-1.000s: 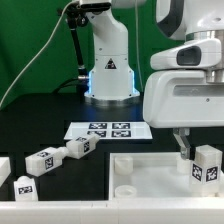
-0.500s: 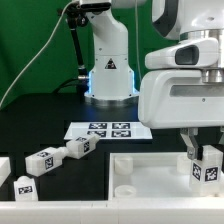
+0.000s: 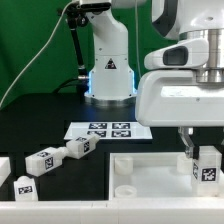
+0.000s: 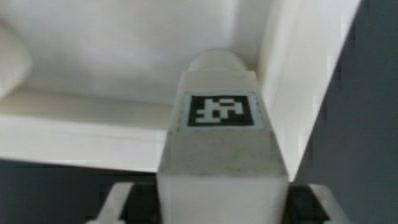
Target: Assemble one leg
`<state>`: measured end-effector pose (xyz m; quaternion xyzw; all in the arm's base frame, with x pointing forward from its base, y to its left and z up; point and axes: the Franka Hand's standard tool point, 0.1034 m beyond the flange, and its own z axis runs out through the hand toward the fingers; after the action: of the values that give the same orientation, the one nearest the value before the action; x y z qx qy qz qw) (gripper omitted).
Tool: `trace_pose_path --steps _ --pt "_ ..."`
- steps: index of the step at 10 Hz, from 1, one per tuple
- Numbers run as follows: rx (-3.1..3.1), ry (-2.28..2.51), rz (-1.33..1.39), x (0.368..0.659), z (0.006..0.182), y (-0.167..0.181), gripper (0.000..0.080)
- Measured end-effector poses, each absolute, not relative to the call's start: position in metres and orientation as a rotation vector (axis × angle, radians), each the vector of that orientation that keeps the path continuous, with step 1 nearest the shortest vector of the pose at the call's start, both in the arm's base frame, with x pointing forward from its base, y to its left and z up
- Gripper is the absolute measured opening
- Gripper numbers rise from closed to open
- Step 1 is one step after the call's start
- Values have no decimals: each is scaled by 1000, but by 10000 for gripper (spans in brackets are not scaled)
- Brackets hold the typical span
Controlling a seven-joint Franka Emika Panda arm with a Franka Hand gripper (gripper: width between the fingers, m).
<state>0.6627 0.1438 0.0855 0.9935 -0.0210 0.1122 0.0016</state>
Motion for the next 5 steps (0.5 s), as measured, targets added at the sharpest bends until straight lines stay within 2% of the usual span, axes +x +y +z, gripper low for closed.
trace_pose_path --steps 2,5 --pt "3115 -464 349 662 85 144 284" --pt "3043 -806 362 661 84 143 291"
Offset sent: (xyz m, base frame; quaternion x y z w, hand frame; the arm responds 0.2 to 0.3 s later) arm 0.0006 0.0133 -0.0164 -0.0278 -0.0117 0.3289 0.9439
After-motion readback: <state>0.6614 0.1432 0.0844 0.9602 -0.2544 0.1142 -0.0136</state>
